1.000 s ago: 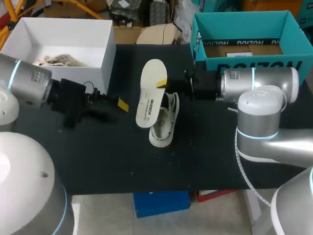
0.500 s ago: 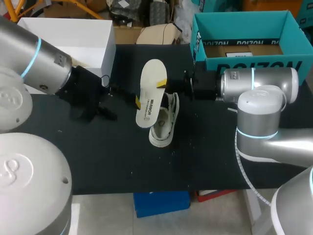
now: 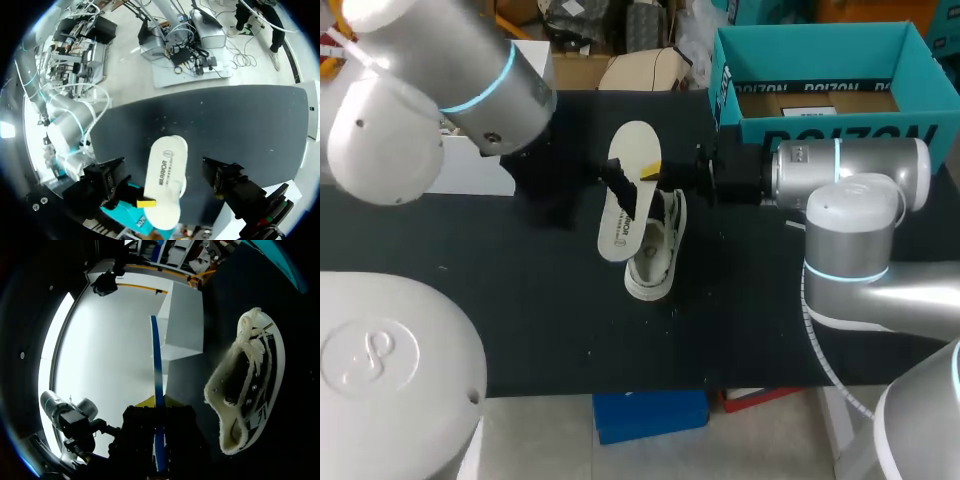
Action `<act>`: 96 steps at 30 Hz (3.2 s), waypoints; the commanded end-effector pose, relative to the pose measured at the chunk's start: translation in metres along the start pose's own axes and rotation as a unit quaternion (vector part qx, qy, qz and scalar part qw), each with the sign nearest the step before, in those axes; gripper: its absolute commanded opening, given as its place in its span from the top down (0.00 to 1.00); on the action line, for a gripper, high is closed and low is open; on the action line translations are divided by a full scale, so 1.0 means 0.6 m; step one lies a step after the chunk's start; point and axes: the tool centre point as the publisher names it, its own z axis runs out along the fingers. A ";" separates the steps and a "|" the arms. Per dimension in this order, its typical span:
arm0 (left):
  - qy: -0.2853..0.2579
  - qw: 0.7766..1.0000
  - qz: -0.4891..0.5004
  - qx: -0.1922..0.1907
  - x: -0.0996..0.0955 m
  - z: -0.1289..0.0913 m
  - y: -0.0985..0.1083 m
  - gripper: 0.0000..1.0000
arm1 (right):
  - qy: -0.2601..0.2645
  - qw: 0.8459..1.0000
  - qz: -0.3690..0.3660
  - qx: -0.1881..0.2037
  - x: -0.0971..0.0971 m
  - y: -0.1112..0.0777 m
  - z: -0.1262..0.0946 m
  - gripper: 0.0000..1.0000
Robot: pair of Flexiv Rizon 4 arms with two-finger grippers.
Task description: Take the shoe out of the shoebox, open the shoe tongue, remove and reinsert the insole, then place the shoe into the shoebox
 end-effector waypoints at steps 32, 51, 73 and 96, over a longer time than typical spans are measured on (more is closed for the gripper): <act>0.099 0.992 0.055 -0.050 -0.021 0.021 0.132 0.00 | 0.000 1.000 0.000 -0.002 0.000 -0.001 0.002 1.00; 0.083 0.992 0.083 -0.056 -0.030 0.031 0.252 0.00 | 0.000 1.000 0.000 -0.002 0.000 -0.001 0.002 1.00; 0.088 0.992 0.055 -0.070 -0.025 0.030 0.353 0.00 | 0.000 1.000 0.000 -0.002 0.000 -0.001 0.002 1.00; 0.093 0.993 0.035 -0.059 -0.019 0.010 0.181 0.00 | 0.000 1.000 0.000 -0.002 0.000 -0.001 0.002 1.00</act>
